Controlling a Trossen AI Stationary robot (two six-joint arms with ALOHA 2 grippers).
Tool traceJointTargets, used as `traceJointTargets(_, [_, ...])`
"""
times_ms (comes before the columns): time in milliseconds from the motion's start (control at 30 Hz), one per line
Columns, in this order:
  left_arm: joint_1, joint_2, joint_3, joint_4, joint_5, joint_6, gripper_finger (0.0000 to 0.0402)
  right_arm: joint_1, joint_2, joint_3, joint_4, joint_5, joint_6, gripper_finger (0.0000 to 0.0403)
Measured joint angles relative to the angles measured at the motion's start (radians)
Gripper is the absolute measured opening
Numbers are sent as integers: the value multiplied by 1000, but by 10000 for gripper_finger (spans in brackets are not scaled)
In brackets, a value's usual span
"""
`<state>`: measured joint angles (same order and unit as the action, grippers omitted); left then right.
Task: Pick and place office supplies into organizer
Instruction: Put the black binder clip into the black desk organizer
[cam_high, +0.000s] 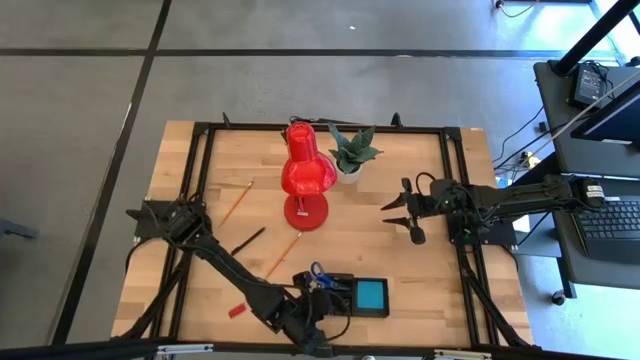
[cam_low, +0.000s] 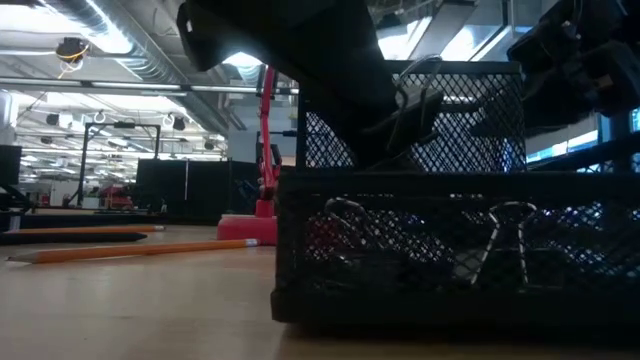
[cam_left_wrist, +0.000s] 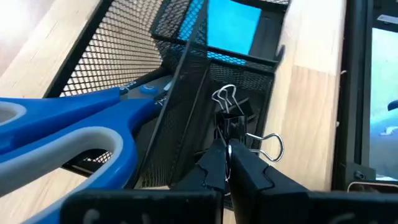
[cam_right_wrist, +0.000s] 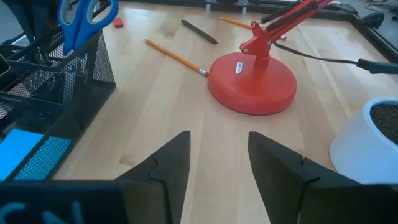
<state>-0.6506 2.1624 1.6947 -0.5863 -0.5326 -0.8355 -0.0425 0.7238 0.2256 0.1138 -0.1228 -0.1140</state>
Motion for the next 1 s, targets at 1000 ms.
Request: traceJointTargets(1000, [-92, -15, -3, 32, -135, 43, 3, 0, 0, 0, -22, 0, 0, 165])
